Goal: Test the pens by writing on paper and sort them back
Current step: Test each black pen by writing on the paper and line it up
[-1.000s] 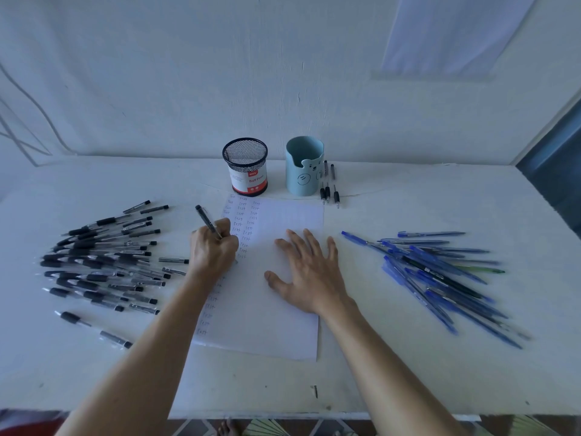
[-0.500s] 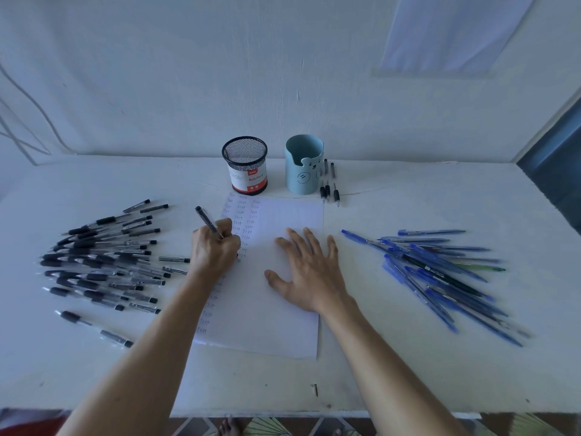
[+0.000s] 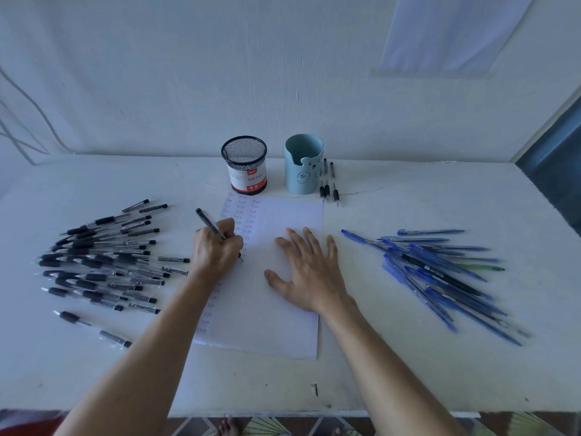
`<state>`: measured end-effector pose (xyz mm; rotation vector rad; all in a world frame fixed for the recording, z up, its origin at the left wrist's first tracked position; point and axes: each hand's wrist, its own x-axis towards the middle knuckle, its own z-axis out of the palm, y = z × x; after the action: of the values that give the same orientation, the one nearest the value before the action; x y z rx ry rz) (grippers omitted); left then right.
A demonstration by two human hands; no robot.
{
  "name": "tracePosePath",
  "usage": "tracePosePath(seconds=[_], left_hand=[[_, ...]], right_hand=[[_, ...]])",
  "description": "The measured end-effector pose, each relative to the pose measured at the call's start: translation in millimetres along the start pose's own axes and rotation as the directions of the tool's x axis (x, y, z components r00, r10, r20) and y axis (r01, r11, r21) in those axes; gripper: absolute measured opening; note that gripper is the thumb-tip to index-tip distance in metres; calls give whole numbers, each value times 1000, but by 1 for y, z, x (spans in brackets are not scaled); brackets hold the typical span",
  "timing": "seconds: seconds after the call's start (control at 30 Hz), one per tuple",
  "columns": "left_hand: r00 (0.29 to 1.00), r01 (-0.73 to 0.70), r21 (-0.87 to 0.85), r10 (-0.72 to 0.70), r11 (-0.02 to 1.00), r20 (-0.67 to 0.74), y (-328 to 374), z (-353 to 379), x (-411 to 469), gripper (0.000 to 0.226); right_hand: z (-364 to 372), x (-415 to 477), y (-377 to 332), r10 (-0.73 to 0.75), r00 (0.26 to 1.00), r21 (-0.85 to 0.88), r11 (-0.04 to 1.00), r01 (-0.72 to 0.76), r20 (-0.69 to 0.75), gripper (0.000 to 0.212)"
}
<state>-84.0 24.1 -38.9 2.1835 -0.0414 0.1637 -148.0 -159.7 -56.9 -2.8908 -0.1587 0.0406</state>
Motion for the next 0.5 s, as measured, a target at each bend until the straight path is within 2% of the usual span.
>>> tracePosePath(seconds=[0.2,0.33,0.4,0.5], left_hand=[[1000,5,-21,-5,1000,-7,-3,0,1,16],[998,60,-257,-63,964,-5,-13,-3,8,6],[997,64,-356,-77,932,-23,-17,-3,11,17],[995,61,-278,-79,959,-53,-18,-1,14,36]], right_hand=[[0,1,0,3,1000,9,1000,-3,5,88],[-1,0,0,-2,1000,10,1000,2,12,88],[-1,0,0,-1,1000,5,1000,1,13,88],[-2,0,0,3,1000,-1,1000,-3,17,88]])
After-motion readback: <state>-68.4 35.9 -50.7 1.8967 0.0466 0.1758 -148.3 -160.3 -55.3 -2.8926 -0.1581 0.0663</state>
